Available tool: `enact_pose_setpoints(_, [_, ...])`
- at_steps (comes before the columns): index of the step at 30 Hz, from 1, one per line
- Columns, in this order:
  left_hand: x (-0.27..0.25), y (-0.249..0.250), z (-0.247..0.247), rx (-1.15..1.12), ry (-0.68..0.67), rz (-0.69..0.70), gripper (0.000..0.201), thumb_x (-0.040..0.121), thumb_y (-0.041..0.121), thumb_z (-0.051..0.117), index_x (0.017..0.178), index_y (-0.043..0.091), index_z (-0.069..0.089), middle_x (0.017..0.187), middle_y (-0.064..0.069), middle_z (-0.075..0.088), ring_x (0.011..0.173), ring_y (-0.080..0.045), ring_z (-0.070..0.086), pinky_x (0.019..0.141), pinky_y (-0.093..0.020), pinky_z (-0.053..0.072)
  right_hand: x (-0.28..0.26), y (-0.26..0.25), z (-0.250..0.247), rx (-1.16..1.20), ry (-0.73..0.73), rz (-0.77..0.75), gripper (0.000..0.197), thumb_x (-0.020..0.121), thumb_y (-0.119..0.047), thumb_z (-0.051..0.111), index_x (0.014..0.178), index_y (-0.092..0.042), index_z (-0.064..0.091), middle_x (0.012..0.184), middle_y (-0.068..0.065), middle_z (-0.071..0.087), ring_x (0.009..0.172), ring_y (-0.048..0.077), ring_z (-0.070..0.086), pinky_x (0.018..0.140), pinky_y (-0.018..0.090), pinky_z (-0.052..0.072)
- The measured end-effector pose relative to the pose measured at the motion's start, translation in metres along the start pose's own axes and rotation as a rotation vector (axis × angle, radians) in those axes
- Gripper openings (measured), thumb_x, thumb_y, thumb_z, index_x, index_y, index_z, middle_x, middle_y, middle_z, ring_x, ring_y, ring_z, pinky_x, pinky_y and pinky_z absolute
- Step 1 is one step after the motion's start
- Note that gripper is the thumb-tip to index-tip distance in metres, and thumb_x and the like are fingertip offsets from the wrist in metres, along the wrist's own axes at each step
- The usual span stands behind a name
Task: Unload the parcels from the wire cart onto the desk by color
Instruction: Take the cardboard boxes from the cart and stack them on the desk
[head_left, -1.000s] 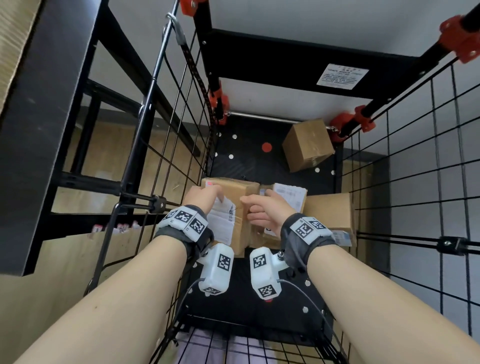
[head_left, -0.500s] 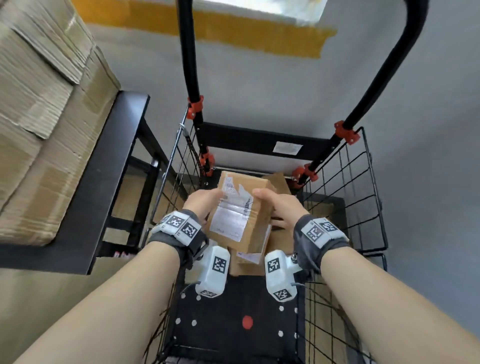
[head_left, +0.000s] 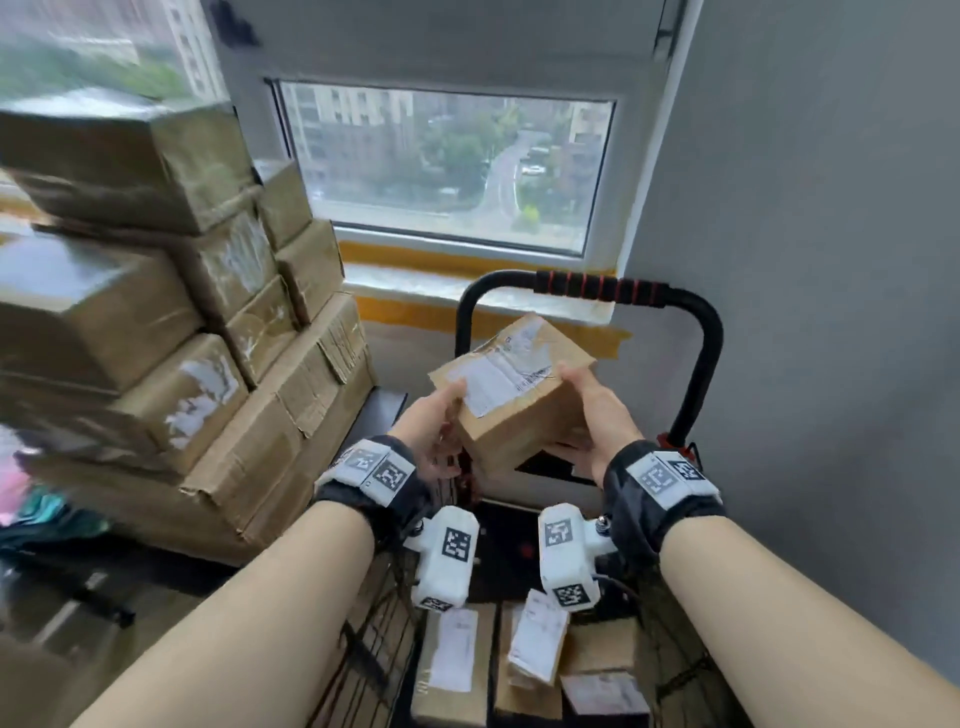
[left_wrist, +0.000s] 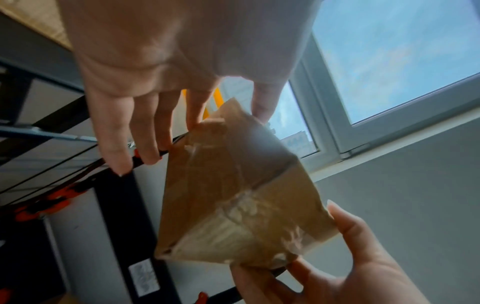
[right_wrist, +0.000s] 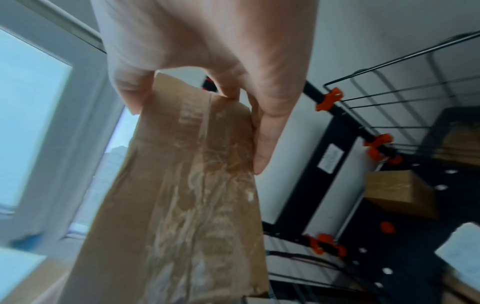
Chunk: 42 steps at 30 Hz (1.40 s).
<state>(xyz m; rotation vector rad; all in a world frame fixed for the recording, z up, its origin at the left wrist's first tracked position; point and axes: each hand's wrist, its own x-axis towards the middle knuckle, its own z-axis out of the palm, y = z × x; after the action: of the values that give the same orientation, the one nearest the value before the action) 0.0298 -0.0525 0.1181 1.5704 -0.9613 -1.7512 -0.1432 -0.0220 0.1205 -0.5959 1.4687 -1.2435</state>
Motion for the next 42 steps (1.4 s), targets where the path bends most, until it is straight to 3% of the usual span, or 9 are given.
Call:
enact_pose_setpoints(4, [-0.036, 0.037, -0.025, -0.015, 0.049, 0.159, 0.03, 0.095, 0.041, 0.046, 0.109, 0.014, 0.049, 0.087, -0.004, 0.052, 0.076, -0.019, 0.052, 0.073, -0.039, 0.049, -0.028, -0.033, 0.033, -0.01, -0.042, -0.104, 0.06, 0.079, -0.048, 0.066, 0.123, -0.012, 0.046, 0.113, 0.007, 0.056, 0.103, 0.024, 0.058, 0.071, 0.034, 0.057])
enact_pose_setpoints(8, [-0.07, 0.07, -0.066, -0.048, 0.12, 0.285, 0.045, 0.091, 0.05, 0.048, 0.118, 0.014, 0.047, 0.094, -0.005, 0.057, 0.078, -0.02, 0.056, 0.077, -0.042, 0.052, -0.059, -0.06, 0.074, 0.008, -0.04, -0.155, 0.067, 0.073, -0.059, 0.063, 0.123, -0.015, 0.054, 0.118, 0.006, 0.061, 0.106, 0.023, 0.057, 0.076, 0.033, 0.052])
enact_pose_setpoints(15, [-0.116, 0.125, -0.186, -0.06, 0.248, 0.536, 0.089, 0.05, 0.069, 0.061, 0.118, 0.013, 0.052, 0.111, -0.013, 0.065, 0.091, -0.032, 0.067, 0.084, -0.053, 0.054, -0.124, -0.088, 0.171, -0.023, -0.11, -0.341, 0.039, 0.084, -0.05, 0.053, 0.096, -0.014, 0.064, 0.09, 0.004, 0.064, 0.079, 0.018, 0.058, 0.063, 0.028, 0.042])
enact_pose_setpoints(20, [-0.161, 0.148, -0.279, -0.024, 0.218, 0.624, 0.031, 0.087, 0.041, 0.05, 0.093, 0.012, 0.061, 0.076, -0.002, 0.06, 0.061, -0.013, 0.065, 0.071, -0.032, 0.053, -0.158, -0.085, 0.259, -0.04, -0.15, -0.302, 0.049, 0.079, -0.055, 0.057, 0.094, -0.009, 0.064, 0.09, 0.009, 0.068, 0.081, 0.022, 0.064, 0.073, 0.031, 0.051])
enact_pose_setpoints(24, [-0.164, 0.156, -0.336, 0.008, 0.182, 0.647, 0.024, 0.093, 0.034, 0.044, 0.079, 0.016, 0.053, 0.069, -0.001, 0.055, 0.052, -0.011, 0.06, 0.047, -0.018, 0.049, -0.17, -0.078, 0.318, -0.056, -0.153, -0.294, 0.05, 0.08, -0.055, 0.058, 0.091, -0.007, 0.065, 0.087, 0.009, 0.069, 0.078, 0.022, 0.065, 0.077, 0.033, 0.055])
enact_pose_setpoints(29, [-0.136, 0.159, -0.384, -0.043, 0.133, 0.622, 0.032, 0.083, 0.042, 0.052, 0.086, 0.012, 0.062, 0.08, -0.008, 0.062, 0.086, -0.03, 0.062, 0.096, -0.051, 0.048, -0.173, -0.067, 0.371, -0.1, -0.113, -0.255, 0.045, 0.082, -0.052, 0.06, 0.086, -0.007, 0.062, 0.09, 0.012, 0.067, 0.083, 0.025, 0.064, 0.091, 0.041, 0.054])
enact_pose_setpoints(35, [-0.098, 0.15, -0.412, -0.037, 0.134, 0.563, 0.055, 0.069, 0.057, 0.057, 0.098, 0.011, 0.063, 0.113, -0.016, 0.064, 0.101, -0.034, 0.063, 0.095, -0.051, 0.048, -0.165, -0.061, 0.401, -0.182, -0.054, -0.204, 0.038, 0.087, -0.044, 0.059, 0.089, -0.007, 0.061, 0.092, 0.012, 0.064, 0.08, 0.023, 0.061, 0.08, 0.035, 0.056])
enact_pose_setpoints(39, [-0.095, 0.148, -0.413, -0.059, 0.1, 0.562, 0.047, 0.082, 0.05, 0.055, 0.105, 0.01, 0.063, 0.108, -0.015, 0.065, 0.101, -0.033, 0.064, 0.092, -0.05, 0.051, -0.161, -0.057, 0.406, -0.171, 0.008, -0.211, 0.033, 0.086, -0.04, 0.062, 0.081, -0.008, 0.06, 0.081, 0.01, 0.062, 0.071, 0.02, 0.06, 0.074, 0.033, 0.056])
enact_pose_setpoints(42, [-0.094, 0.149, -0.411, -0.078, 0.091, 0.591, 0.066, 0.068, 0.059, 0.058, 0.115, 0.013, 0.064, 0.114, -0.011, 0.065, 0.106, -0.03, 0.062, 0.098, -0.048, 0.047, -0.16, -0.058, 0.406, -0.174, 0.054, -0.231, 0.032, 0.083, -0.041, 0.063, 0.082, -0.009, 0.061, 0.085, 0.009, 0.065, 0.075, 0.021, 0.062, 0.077, 0.034, 0.056])
